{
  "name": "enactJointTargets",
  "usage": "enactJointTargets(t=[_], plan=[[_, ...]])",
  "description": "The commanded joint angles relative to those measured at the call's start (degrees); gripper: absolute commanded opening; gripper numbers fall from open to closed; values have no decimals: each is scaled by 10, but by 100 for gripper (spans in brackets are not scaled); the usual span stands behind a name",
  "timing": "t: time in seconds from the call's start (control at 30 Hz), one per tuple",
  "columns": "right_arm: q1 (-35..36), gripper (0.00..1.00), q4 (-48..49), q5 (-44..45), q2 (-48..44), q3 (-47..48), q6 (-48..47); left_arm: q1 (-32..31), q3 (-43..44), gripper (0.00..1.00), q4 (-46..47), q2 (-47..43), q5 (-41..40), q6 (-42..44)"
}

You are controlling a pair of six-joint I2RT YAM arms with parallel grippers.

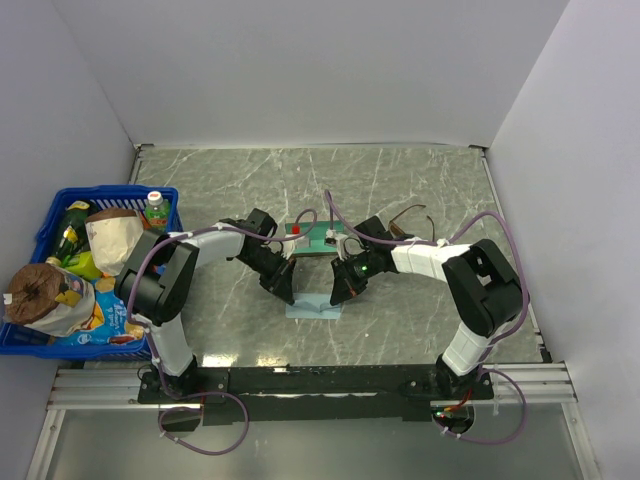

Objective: Organize the sunglasses

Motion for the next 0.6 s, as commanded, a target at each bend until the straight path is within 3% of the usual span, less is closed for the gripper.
enactJointTargets(t=[0.0,0.2,0.3,0.57], plan=[[2,0,-3,-2,-20,3,-9,-3,-2,9,0,-10,25,14],[3,0,-4,-5,-19,4,-9,-4,-2,14,-1,-8,24,16],[3,6,-5,-8,-19,5,-10,-4,-2,18,-2,-7,24,17],[1,11,-7,-7,-20,6,-10,-3,-2,18,-5,-5,31,22]])
